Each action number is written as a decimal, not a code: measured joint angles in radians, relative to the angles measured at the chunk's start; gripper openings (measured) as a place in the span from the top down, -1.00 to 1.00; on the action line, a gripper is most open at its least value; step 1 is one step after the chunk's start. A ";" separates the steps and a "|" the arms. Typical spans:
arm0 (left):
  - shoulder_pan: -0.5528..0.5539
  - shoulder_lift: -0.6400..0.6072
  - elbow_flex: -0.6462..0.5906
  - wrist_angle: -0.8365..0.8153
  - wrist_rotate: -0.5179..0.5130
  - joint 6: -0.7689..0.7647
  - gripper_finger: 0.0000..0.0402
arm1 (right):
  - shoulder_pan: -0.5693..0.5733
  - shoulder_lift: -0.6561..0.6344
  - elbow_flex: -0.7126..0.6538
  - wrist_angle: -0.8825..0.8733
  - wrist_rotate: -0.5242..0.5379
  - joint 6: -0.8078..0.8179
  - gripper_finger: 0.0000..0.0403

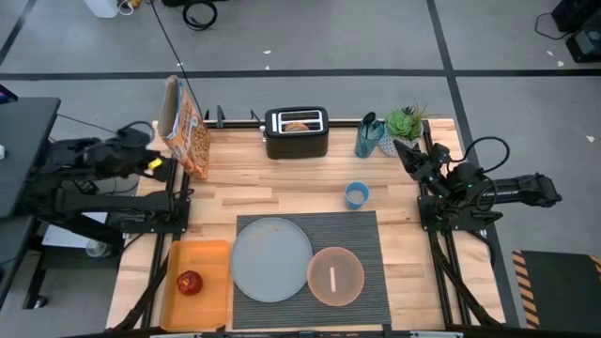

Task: Arrange a breakfast setting
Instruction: Pour the cereal into the orange bowl

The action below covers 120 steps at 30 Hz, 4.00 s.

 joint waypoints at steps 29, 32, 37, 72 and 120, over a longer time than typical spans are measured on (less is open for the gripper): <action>0.000 -0.002 -0.488 0.168 -0.247 -0.266 -0.78 | -0.001 0.310 0.567 -0.415 -0.107 -0.360 0.62; 0.000 -0.002 -0.498 0.187 -0.241 -0.349 -0.78 | -0.001 0.325 0.568 -0.415 -0.125 -0.344 0.62; 0.000 0.002 -0.498 0.238 -0.266 -0.370 -0.78 | -0.001 0.349 0.568 -0.403 -0.132 -0.331 0.62; -0.002 0.065 -0.725 0.594 -0.620 -0.402 -0.52 | -0.002 0.366 0.568 -0.361 -0.151 -0.361 0.62; -0.001 0.066 -0.939 0.714 -0.705 -0.428 -0.23 | -0.067 0.366 0.568 -0.362 -0.201 -0.330 0.62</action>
